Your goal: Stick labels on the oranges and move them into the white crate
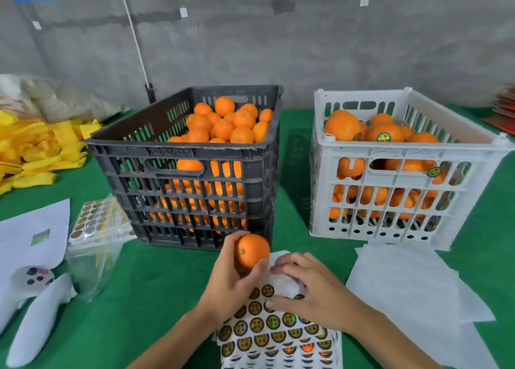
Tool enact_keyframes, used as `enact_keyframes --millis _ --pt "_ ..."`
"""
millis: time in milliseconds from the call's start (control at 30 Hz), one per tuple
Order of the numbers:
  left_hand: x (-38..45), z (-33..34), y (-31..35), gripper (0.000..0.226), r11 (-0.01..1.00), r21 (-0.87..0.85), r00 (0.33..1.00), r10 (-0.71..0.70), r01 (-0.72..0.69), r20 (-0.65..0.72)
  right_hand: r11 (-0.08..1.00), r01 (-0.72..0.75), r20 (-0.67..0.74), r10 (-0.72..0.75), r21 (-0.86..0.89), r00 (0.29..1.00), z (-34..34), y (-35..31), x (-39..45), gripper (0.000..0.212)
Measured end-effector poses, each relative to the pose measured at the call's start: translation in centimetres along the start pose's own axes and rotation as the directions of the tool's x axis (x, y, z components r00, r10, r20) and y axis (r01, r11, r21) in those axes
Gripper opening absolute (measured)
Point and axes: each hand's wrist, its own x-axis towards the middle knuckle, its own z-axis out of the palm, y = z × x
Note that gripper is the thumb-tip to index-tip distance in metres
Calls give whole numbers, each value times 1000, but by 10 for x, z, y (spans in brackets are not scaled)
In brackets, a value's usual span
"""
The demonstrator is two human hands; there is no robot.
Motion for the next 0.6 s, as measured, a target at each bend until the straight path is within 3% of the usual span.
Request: enact_keyframes --millis 167,400,600 --pt "0 0 0 61 993 -95 998 -65 64 -12 995 45 2 -45 -85 999 2 -4 4 68" --pt "2 2 -6 59 998 -48 999 -48 49 8 994 90 -55 -93 -58 994 5 -9 2 49" --pt "1 3 -7 59 998 -11 998 -57 57 24 971 172 -98 -190 -167 977 3 -14 -3 34"
